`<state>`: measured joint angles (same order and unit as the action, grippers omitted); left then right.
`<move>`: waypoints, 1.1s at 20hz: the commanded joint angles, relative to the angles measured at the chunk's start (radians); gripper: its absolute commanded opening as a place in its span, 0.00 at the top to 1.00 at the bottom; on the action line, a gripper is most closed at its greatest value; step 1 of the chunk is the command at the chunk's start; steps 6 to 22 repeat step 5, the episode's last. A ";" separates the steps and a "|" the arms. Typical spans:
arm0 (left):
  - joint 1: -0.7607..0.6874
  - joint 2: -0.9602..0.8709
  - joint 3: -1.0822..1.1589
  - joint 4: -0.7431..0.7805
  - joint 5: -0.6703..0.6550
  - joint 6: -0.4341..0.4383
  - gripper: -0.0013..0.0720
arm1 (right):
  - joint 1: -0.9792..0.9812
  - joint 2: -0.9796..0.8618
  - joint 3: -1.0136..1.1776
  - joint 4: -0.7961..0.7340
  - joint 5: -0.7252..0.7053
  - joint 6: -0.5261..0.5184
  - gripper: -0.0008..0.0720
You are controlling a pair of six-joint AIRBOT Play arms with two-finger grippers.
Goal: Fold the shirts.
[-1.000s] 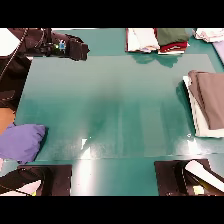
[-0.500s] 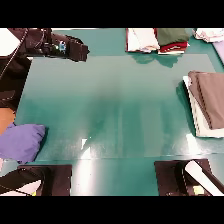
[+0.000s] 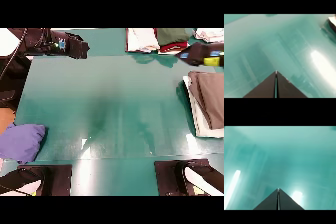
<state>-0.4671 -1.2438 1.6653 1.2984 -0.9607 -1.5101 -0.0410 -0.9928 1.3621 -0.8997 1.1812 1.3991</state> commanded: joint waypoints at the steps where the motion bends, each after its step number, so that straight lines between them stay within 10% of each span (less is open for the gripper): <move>1: 0.000 0.000 0.000 0.000 0.011 0.000 0.94 | 0.152 -0.035 0.002 0.007 -0.019 -0.024 0.97; 22: 0.000 0.000 0.000 0.000 0.011 0.000 0.94 | 0.190 -0.060 0.002 0.008 -0.019 -0.024 0.97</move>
